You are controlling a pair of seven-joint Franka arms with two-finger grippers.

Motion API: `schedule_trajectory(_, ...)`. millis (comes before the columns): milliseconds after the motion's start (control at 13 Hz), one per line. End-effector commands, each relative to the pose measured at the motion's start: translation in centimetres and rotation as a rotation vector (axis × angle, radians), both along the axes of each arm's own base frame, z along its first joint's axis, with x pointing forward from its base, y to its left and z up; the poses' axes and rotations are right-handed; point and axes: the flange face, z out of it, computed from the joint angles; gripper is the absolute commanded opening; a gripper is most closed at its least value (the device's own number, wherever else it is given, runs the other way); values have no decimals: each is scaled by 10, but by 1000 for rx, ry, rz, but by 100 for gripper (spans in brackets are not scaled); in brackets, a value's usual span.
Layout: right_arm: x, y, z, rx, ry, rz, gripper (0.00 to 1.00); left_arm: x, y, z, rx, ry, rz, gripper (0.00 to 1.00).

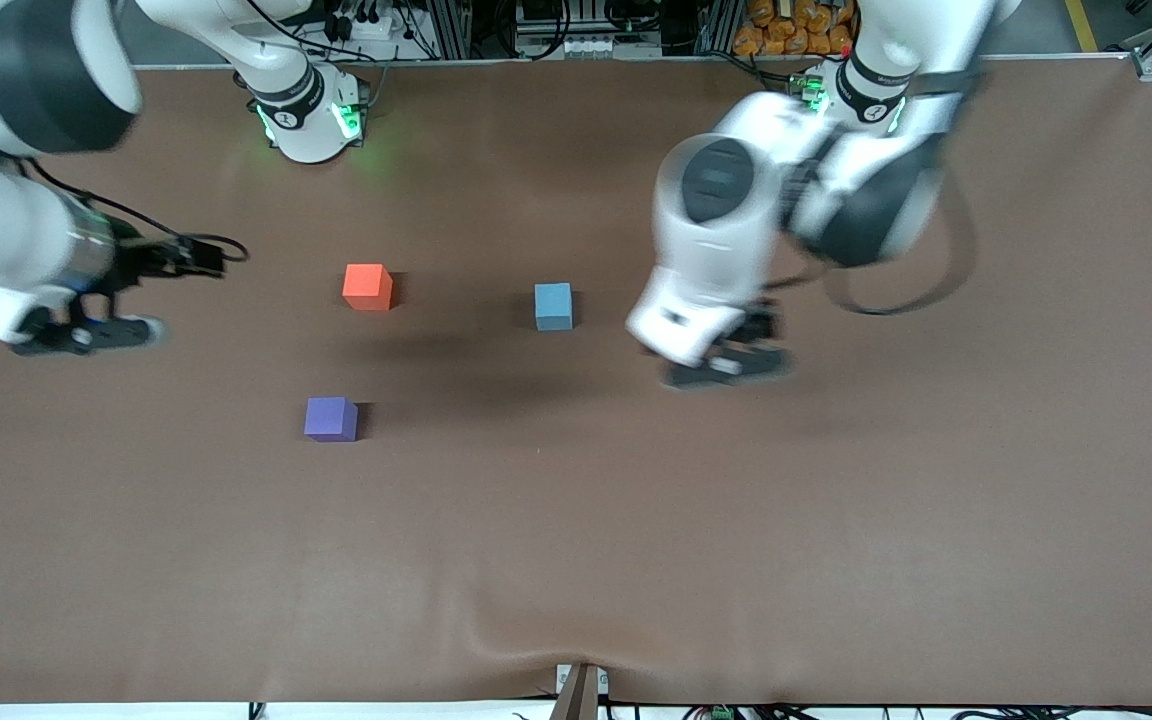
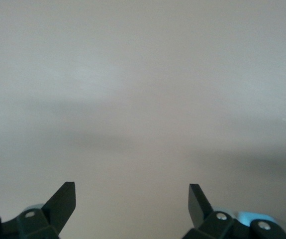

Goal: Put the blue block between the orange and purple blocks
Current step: 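Grasp the blue block with the right gripper while the left gripper withdraws, then carry the blue block with the right gripper between orange and purple blocks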

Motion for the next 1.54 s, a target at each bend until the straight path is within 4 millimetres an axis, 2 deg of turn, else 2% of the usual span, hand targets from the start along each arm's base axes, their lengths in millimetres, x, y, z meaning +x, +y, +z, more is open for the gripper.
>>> schedule_trajectory(0,4,61,-20,86,11,53,100,10,79,16,7,29,-47,100)
schedule_trajectory(154,4,84,-31,183,35,-100,100,9,130,37,-31,46,-96,100)
schedule_trajectory(231,1,101,-38,178,36,-164,100,6,155,49,-50,47,-123,100)
schedule_trajectory(308,-9,135,-48,157,30,-194,100,1,179,62,-73,45,-147,100)
schedule_trajectory(385,-16,160,-61,144,9,-228,100,-6,197,71,-77,45,-170,100)
schedule_trajectory(462,-26,187,-79,143,-14,-231,100,-15,213,74,-68,51,-196,100)
schedule_trajectory(615,-45,222,-115,156,-54,-207,100,-33,260,91,-52,64,-247,100)
schedule_trajectory(692,-55,235,-136,161,-73,-194,100,-39,269,96,-60,91,-280,100)
schedule_trajectory(769,-66,247,-157,169,-98,-177,100,-43,288,104,-75,106,-296,100)
schedule_trajectory(846,-77,262,-180,175,-117,-156,100,-45,295,112,-97,114,-305,100)
schedule_trajectory(923,-87,279,-204,177,-130,-135,100,-49,297,131,-105,120,-292,100)
schedule_trajectory(1077,-104,313,-244,178,-148,-97,100,-55,294,158,-150,127,-276,100)
schedule_trajectory(1154,-109,322,-261,179,-157,-89,100,-56,293,168,-164,106,-245,100)
schedule_trajectory(1231,-116,329,-276,172,-154,-83,100,-58,288,169,-163,113,-235,100)
schedule_trajectory(1308,-129,340,-289,165,-160,-96,100,-59,293,174,-168,107,-227,100)
schedule_trajectory(1462,-145,348,-306,165,-180,-109,100,-59,296,177,-168,104,-221,100)
